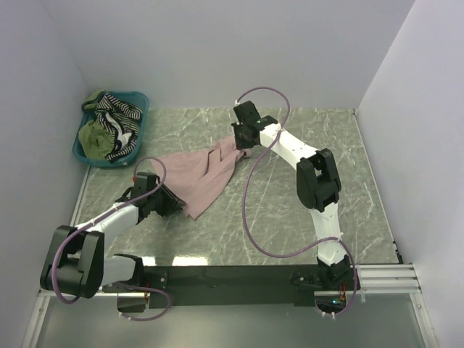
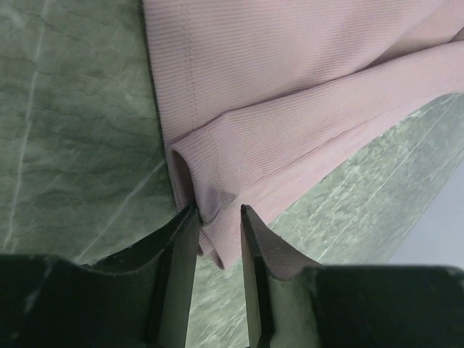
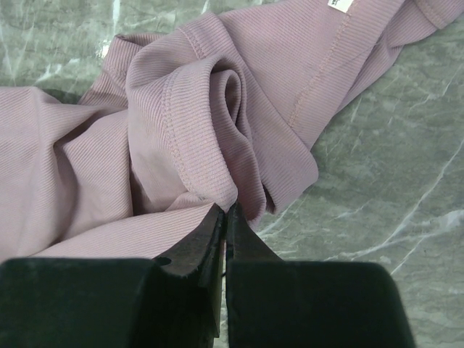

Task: Fold and stack the tank tops
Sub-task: Flatten the tank top out

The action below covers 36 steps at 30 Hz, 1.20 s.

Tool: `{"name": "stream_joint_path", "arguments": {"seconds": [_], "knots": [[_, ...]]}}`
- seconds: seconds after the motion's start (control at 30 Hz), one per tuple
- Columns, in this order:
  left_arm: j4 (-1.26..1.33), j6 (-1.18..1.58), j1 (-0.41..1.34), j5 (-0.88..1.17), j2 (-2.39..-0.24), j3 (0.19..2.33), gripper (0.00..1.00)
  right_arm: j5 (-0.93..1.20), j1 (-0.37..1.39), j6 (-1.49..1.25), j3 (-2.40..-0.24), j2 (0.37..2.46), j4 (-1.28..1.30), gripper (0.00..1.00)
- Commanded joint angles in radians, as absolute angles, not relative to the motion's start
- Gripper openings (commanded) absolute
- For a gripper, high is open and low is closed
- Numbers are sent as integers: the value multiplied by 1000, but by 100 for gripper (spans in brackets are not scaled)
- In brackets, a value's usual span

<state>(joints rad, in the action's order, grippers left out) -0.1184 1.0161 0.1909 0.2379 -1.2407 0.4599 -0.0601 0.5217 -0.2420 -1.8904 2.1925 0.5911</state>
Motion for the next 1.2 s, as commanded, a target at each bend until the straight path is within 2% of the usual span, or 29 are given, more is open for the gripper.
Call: {"name": "stream_joint_path", "arguments": {"seconds": [0.0, 0.23, 0.43, 0.6, 0.73, 0.93, 1.17], "knots": [[-72, 1031, 201, 225, -1244, 468, 34, -61, 509, -245, -1884, 2152, 565, 0], [-64, 1035, 215, 207, -1261, 469, 33, -58, 506, -245, -1885, 2154, 566, 0], [-60, 1038, 221, 193, -1262, 472, 27, -55, 505, -245, -1881, 2154, 564, 0], [-64, 1031, 222, 173, -1256, 482, 9, -54, 500, -248, -1873, 2146, 558, 0], [-54, 1020, 221, 170, -1262, 488, 1, -49, 495, -253, -1876, 2146, 558, 0], [-83, 994, 222, 166, -1215, 535, 1, -26, 476, -278, -1833, 2093, 528, 0], [-227, 943, 222, 152, -1077, 717, 1, -52, 446, -311, -1761, 1954, 503, 0]]}}
